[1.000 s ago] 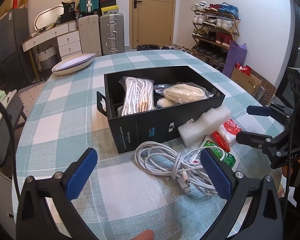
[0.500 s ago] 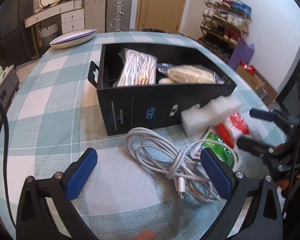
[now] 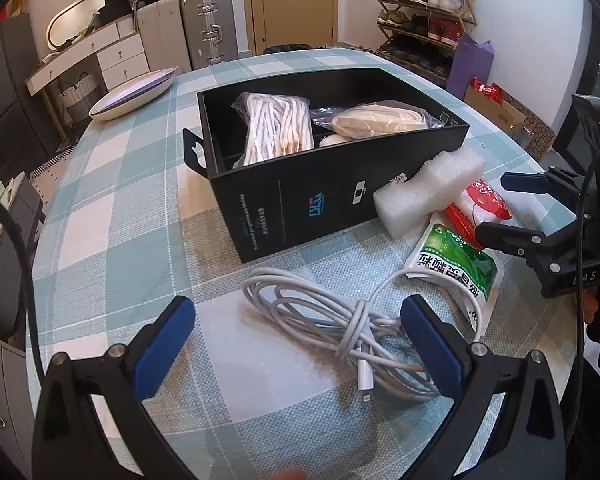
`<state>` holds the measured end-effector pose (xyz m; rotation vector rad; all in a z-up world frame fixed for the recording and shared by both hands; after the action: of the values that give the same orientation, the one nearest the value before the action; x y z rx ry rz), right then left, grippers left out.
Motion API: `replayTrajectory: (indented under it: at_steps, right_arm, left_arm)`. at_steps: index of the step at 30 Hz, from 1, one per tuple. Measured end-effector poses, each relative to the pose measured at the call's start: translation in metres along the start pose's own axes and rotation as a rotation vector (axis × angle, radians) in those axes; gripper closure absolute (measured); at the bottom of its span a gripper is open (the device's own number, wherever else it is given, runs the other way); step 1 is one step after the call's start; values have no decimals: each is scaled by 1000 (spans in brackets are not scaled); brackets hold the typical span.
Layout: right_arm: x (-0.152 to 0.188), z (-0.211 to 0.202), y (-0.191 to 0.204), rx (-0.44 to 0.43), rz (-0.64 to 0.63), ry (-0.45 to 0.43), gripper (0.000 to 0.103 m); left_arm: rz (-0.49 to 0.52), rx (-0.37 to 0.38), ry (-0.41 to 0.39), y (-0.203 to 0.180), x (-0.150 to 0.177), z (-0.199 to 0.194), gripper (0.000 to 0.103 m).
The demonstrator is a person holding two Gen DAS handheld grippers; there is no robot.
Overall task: Organize soft objects
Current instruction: 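Open both grippers and withdraw them toward the loose items beside the box, then grasp the coiled white cable with the left gripper while the right gripper grasps the red balloon glue packet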
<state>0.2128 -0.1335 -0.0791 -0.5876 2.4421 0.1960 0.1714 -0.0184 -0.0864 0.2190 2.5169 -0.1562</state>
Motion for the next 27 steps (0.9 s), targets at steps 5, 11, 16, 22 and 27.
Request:
replayTrajectory:
  at_steps: [5,11,16,22,27]
  right_arm:
    - [1,7,5,5,-3,15,2]
    - [2,7,11,-22,-10,14,17]
    - [2,6,14,-34,-14,8,23]
    - [2,5,16,-47,-20,7,30]
    - [2,3,16,-56,-25,4,37]
  left_arm:
    - [-24,37,13,0,2,4,0]
    - [-83,113,27,-1,6,9,7]
    - [-102,150,17,-5,6,9,23]
    - [-89,203,4,-17,6,4,44]
    - [-70,224,-7,-22,6,-1,57]
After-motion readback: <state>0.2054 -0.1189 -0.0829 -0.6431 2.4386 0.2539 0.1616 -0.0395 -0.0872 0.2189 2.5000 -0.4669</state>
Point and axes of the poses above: each gripper's, at about its wrist camera, not at the fingertips, and z roughly the way its jaws point, y to its left, x to its underside, the point moved 10 cm from there along z, roughly the way its jaws point, and after that the axes turned 4 degrees about x, right-handed, at the moved point
